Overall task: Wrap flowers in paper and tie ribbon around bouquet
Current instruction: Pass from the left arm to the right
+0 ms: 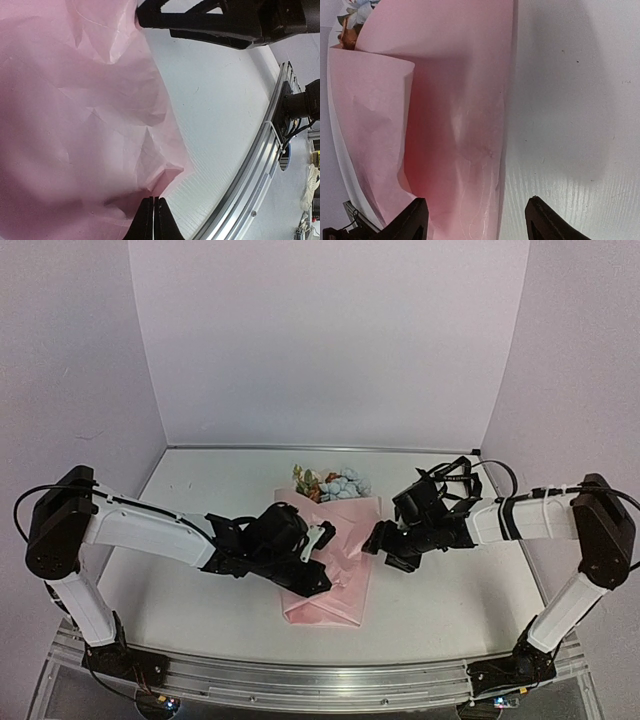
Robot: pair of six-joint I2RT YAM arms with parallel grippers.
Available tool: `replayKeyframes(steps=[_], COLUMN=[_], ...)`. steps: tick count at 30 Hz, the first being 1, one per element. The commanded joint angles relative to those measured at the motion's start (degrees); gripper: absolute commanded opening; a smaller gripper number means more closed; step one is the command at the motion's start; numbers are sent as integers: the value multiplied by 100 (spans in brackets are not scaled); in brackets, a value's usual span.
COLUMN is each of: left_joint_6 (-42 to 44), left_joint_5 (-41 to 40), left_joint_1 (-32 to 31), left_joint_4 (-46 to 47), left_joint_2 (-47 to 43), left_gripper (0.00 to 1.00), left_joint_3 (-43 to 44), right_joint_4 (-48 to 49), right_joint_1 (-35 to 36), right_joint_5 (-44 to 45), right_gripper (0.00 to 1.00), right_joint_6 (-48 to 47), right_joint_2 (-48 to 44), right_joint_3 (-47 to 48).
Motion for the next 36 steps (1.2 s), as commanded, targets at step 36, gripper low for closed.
replayKeyframes(steps=[36], left_joint_6=[164], left_joint_5=[210], left_joint_1=[-21], left_joint_4=[-79], left_joint_2=[108], left_gripper=[2], left_joint_3=[434], right_joint_4=[897], right_joint_1=[-36], right_joint_5=[203], right_gripper=[34], right_joint_6=[573], right_joint_2=[652], right_joint_3=[502])
